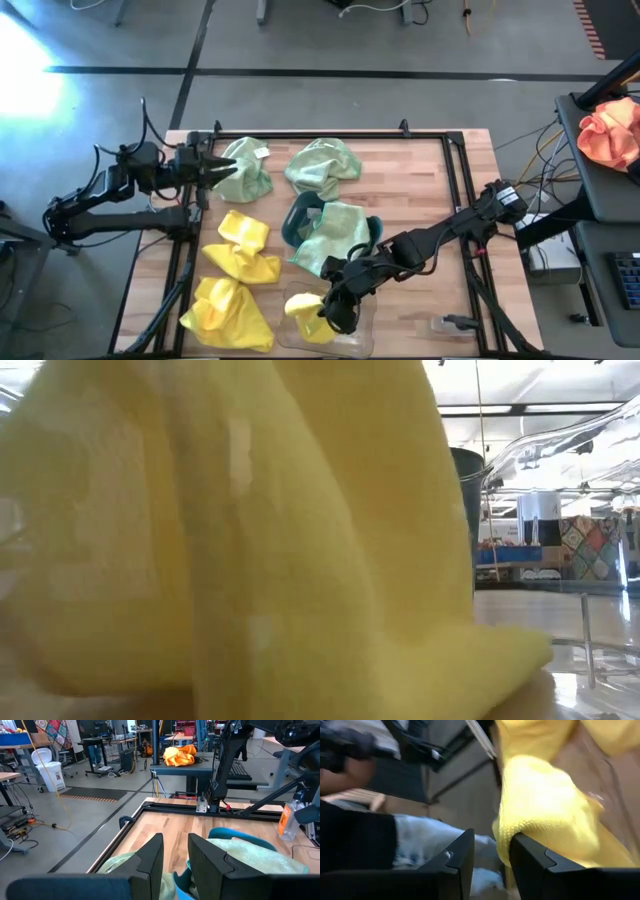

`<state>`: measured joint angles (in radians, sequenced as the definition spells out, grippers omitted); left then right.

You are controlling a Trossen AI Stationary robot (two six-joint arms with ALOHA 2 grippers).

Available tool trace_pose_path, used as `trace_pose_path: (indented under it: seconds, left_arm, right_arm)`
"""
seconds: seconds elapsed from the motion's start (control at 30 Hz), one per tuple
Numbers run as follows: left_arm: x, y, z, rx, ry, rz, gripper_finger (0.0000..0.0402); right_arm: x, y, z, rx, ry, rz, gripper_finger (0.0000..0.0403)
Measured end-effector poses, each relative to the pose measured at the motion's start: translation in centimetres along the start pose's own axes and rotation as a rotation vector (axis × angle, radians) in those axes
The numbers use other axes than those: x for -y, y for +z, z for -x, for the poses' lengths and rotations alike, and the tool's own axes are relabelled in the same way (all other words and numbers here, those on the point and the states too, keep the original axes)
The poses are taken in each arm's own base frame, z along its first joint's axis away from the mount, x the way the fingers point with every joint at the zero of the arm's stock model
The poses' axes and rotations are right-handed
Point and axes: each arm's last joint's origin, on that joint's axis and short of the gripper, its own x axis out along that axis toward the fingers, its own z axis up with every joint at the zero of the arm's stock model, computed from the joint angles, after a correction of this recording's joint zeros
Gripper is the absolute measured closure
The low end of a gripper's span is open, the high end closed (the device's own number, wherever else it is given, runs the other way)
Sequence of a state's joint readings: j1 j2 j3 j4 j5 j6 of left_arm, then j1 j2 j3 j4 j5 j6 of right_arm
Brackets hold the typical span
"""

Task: Sort microfiber towel by color & place in baskets
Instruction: Put the top yellow microfiber cloth into the transparent bin, then put the right green microfiber cloth into the blue bin

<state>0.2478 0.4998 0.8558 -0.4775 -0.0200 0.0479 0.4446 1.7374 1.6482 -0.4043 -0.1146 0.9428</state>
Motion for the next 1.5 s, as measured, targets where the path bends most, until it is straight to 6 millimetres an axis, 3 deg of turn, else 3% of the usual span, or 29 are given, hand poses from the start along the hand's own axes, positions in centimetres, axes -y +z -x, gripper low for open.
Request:
trace_pose_path:
  seconds: [0.17,0.37,0.57,0.8,1.2,1.5]
  left_arm:
    - [0.0,0.0,0.3,0.008,-0.004,0.002,0.0327]
    - [0.0,0.0,0.6,0.010,-0.010,0.004,0.0327]
    - [0.0,0.0,0.6,0.011,-0.011,0.003,0.0327]
    - [0.0,0.0,0.7,0.017,-0.011,-0.038,0.0327]
    - [0.0,0.1,1.5,0.049,-0.008,-0.090,0.0327]
    - [0.0,0.4,1.4,0.072,0.005,-0.111,0.0327]
  right_arm:
    - [1.0,-0.6,0.1,-0.081,-0.089,-0.155,0.0292]
    - [1.3,-0.6,0.1,-0.094,-0.113,-0.121,0.0292]
    - [2.7,1.2,0.4,0.073,-0.238,0.009,0.0302]
    - [4.3,3.3,0.9,0.064,-0.265,0.219,0.0313]
    - [10.2,7.5,4.4,0.043,-0.567,0.301,0.0325]
    - [14.5,10.9,7.4,0.028,-0.758,0.461,0.0321]
